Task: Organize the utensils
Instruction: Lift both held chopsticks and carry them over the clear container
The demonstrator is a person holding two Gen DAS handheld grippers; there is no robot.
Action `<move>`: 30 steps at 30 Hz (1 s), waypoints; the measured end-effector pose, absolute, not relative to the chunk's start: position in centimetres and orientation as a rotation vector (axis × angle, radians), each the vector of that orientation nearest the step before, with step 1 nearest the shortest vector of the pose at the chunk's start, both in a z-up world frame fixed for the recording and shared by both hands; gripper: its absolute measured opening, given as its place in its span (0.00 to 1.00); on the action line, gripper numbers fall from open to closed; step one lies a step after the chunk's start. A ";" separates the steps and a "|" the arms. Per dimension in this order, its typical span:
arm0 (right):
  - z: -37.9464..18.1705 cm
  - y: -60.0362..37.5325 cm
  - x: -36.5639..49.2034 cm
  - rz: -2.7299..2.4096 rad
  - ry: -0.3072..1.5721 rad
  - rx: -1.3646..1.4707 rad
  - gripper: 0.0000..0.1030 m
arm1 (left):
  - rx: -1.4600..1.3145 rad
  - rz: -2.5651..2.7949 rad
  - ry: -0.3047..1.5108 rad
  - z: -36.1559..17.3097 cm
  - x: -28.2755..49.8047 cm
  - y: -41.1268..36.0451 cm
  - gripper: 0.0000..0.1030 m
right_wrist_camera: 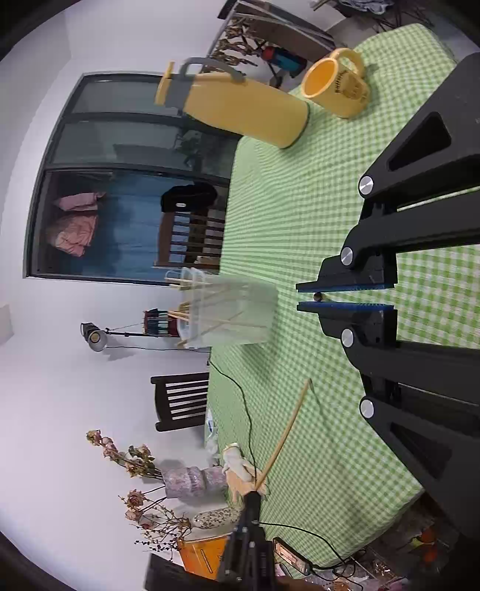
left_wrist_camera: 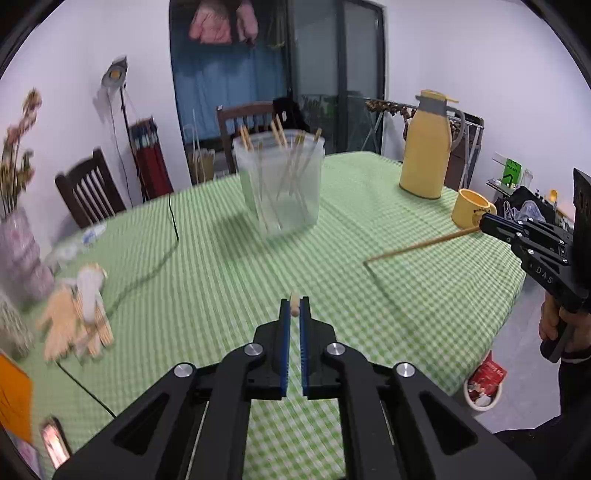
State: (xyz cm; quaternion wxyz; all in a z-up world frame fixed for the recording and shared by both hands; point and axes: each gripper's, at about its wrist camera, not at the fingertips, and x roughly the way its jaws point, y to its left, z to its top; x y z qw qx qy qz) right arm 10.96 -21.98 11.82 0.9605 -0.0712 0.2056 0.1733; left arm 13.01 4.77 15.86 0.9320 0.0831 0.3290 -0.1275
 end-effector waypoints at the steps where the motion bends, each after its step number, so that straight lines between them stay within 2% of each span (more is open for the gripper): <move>1: 12.1 -22.0 11.2 0.352 0.413 -0.147 0.05 | 0.191 -0.257 0.658 16.2 13.3 4.5 0.02; 8: 14.5 -21.7 13.6 0.384 0.387 -0.162 0.05 | 0.269 -0.282 0.635 18.8 17.6 2.5 0.02; 19: 16.2 -21.5 16.8 0.402 0.380 -0.184 0.05 | 0.242 -0.333 0.616 21.1 22.0 2.5 0.02; 23: 19.0 -21.3 17.9 0.418 0.336 -0.209 0.05 | 0.210 -0.363 0.518 26.7 22.8 3.1 0.02; 30: 28.5 -20.0 19.6 0.466 0.152 -0.301 0.05 | 0.271 -0.361 0.354 36.6 24.6 2.3 0.02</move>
